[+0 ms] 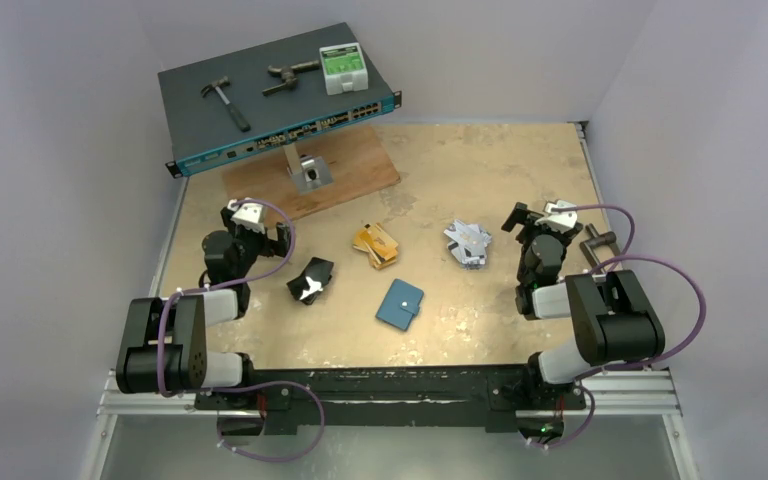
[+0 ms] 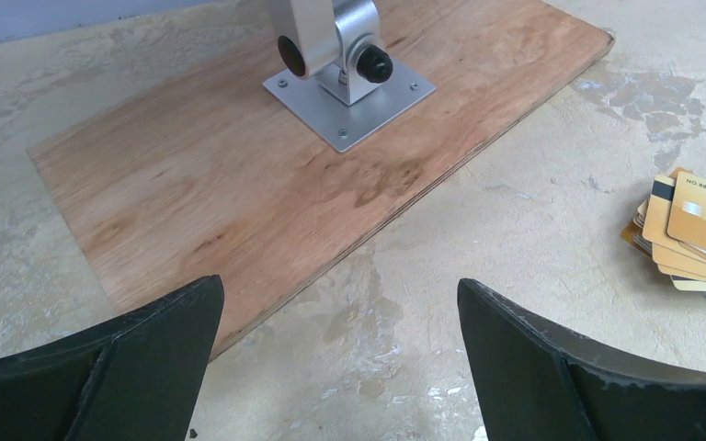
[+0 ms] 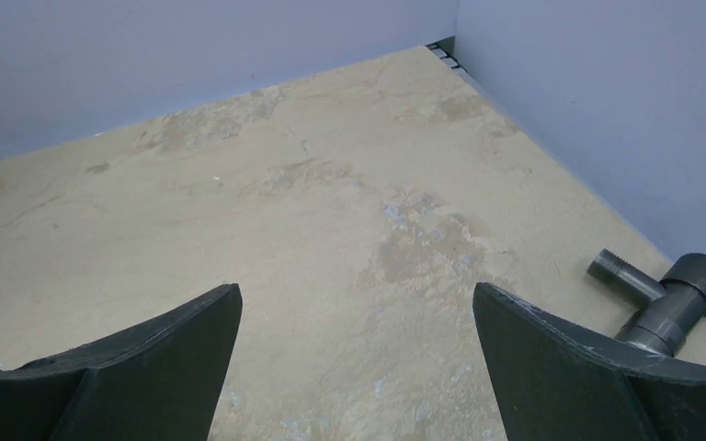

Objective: Put the credit cards into the card holder
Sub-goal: Pick up the card holder from the center of the board.

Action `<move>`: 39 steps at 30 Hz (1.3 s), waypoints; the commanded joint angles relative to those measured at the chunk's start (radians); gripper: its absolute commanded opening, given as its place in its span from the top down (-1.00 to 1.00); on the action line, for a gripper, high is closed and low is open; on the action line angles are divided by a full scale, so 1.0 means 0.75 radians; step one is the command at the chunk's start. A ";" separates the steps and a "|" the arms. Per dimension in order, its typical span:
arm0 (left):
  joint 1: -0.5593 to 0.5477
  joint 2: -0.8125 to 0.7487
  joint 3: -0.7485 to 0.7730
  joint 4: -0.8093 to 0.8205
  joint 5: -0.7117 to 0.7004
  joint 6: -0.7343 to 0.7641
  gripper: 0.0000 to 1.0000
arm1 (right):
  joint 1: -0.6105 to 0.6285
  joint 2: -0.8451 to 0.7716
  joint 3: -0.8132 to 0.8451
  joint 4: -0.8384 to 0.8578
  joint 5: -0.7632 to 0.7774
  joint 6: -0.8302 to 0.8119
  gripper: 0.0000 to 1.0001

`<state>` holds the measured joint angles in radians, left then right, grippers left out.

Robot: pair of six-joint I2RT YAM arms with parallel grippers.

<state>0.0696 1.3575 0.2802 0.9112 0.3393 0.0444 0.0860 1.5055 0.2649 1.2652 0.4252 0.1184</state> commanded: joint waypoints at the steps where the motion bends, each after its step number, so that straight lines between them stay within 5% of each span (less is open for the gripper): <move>1: 0.004 -0.004 0.028 0.052 0.009 -0.013 -1.00 | 0.008 -0.060 0.040 -0.049 0.000 -0.001 -0.98; 3: 0.005 -0.004 0.026 0.053 0.008 -0.010 -1.00 | 0.039 -0.138 0.074 -0.116 0.007 -0.074 -0.98; 4: 0.005 -0.004 0.028 0.050 0.007 -0.010 -1.00 | 0.074 -0.245 0.140 -0.327 0.028 -0.048 -0.98; 7: 0.006 -0.003 0.033 0.041 0.010 -0.010 -1.00 | 0.067 -0.341 0.506 -1.149 0.076 0.457 -0.98; 9: 0.017 -0.015 0.042 0.034 -0.012 -0.039 -1.00 | 0.059 -0.325 0.652 -1.381 -0.007 0.660 -0.98; 11: 0.026 -0.059 0.083 -0.063 -0.014 -0.064 -1.00 | 0.039 -0.336 0.671 -1.385 -0.286 0.689 -0.98; 14: 0.034 -0.196 0.335 -0.632 0.055 0.002 -1.00 | 0.060 -0.396 0.601 -1.278 -0.514 0.661 -0.98; 17: 0.032 -0.222 0.658 -1.368 0.167 0.104 -1.00 | 0.316 -0.383 0.692 -1.493 -0.259 0.558 -0.98; 21: 0.031 -0.275 0.876 -1.896 0.247 0.245 -1.00 | 0.729 -0.227 0.864 -1.892 0.100 0.581 -0.98; 27: 0.032 -0.479 0.884 -2.204 0.257 0.338 -1.00 | 1.136 -0.004 0.949 -2.240 0.381 0.835 -0.98; 33: -0.012 -0.608 0.817 -2.323 0.290 0.368 -1.00 | 1.346 0.131 1.019 -2.345 0.463 0.983 -0.92; 39: -0.232 -0.727 0.758 -2.408 0.128 0.442 -0.97 | 1.476 0.190 1.022 -2.413 0.495 1.077 -0.80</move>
<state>-0.0235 0.8654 0.8703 -0.8158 0.4961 0.3168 1.1511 1.6485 1.0069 -0.4786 0.7238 0.8288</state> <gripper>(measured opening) 0.991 0.922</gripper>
